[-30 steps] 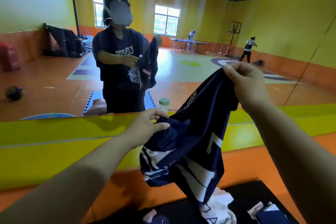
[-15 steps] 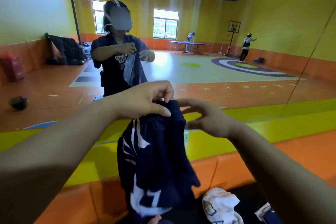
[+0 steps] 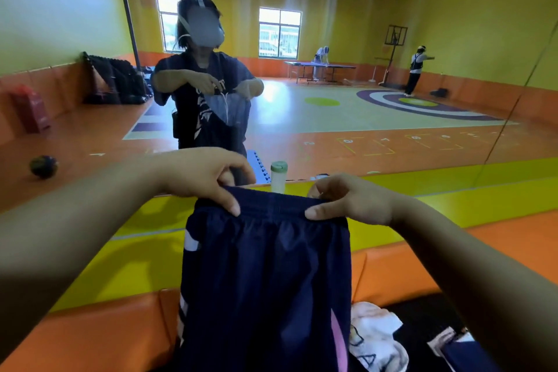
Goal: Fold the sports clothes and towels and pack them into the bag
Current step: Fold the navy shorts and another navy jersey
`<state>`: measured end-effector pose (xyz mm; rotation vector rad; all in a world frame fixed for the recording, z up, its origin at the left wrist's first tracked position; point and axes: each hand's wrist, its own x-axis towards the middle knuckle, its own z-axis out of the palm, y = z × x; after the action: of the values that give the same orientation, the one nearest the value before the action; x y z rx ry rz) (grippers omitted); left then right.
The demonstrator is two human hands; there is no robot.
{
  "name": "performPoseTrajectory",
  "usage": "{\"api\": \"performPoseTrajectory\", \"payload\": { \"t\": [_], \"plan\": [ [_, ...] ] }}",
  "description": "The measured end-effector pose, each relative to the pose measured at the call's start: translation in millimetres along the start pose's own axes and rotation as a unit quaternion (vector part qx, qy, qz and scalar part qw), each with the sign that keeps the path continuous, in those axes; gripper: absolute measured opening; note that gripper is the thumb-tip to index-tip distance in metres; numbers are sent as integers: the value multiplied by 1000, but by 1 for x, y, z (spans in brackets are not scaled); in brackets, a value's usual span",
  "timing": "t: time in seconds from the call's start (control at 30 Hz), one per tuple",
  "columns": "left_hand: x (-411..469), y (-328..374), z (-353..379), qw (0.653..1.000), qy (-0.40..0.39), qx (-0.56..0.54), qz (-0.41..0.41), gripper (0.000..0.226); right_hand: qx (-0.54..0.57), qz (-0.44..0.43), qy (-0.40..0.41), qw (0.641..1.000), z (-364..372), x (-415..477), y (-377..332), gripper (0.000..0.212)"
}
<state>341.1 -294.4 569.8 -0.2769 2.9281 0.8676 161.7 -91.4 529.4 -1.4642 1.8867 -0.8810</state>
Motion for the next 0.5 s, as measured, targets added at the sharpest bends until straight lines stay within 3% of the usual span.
{"api": "performPoseTrajectory", "payload": {
  "t": [0.07, 0.17, 0.27, 0.4, 0.5],
  "plan": [
    [0, -2, 3, 993, -34, 107, -28, 38, -158, 27, -12, 987, -4, -7, -5, 34],
    [2, -4, 8, 969, -66, 232, -43, 16, -334, 70, 5, 940, -10, -16, -13, 41],
    [7, -9, 12, 957, -65, 275, -66, 4, -406, 99, 61, 907, -22, -24, -17, 39],
    [15, -10, 5, 951, -29, 300, -74, 10, -488, 121, 121, 856, -44, -39, -19, 36],
    [21, -8, -4, 934, 45, 348, -64, 19, -538, 107, 153, 822, -56, -51, -16, 38]
  ]
}}
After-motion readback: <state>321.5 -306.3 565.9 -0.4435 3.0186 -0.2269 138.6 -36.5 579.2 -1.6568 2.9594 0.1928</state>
